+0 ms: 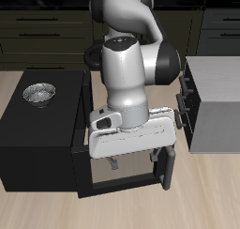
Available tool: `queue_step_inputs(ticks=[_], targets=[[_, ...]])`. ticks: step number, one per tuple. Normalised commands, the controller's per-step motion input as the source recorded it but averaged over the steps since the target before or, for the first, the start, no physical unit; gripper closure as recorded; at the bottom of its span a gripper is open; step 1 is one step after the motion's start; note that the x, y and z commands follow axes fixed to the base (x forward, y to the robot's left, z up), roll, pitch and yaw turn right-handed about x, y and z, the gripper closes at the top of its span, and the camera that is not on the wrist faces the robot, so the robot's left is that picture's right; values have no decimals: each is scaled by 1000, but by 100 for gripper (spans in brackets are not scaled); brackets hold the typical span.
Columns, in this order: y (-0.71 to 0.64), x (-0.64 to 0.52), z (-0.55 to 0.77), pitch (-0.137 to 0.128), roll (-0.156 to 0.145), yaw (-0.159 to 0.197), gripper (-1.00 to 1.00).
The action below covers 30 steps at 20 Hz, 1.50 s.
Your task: Close the top and middle drawer of the white cabinet and close the microwave
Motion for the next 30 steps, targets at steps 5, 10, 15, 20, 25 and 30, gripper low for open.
queue_step_inputs(ticks=[5, 10, 15, 20, 25, 30], targets=[[-117, -181, -139, 25, 4, -17, -100], [-142, -105, -266, 39, 4, 20, -100], [-148, -127, -149, 19, 13, -33, -100], [-114, -157, -122, 24, 17, -23, -100], [-53, -255, -318, 35, 67, -11, -100], [-5, -347, -249, 35, 65, -30, -100]])
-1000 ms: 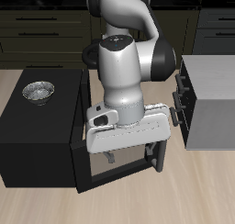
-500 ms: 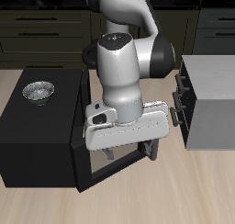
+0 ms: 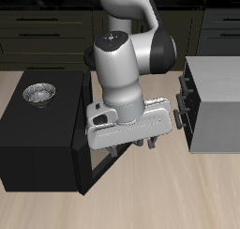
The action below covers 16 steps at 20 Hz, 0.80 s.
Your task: Close the top and middle drawer of the white cabinet and close the microwave
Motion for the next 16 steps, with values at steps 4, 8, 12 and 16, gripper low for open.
queue_step_inputs(ticks=[4, 8, 12, 16], targets=[[46, -495, -285, 53, 83, -51, -100], [48, -741, -328, 60, 144, -133, -100], [16, -1017, -576, 6, 190, -168, -100], [-198, -1448, -793, 41, 168, -283, -100]])
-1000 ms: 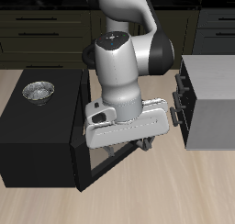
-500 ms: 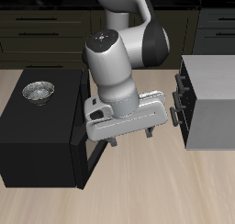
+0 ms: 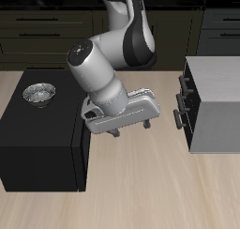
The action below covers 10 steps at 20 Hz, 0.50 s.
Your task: Close the top and middle drawer of the white cabinet and close the microwave
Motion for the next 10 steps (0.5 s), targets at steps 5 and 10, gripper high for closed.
queue_step_inputs(ticks=[5, 10], targets=[[-43, -1526, -488, -29, 216, -296, -100], [-106, -1249, 229, -159, 148, -248, -100]])
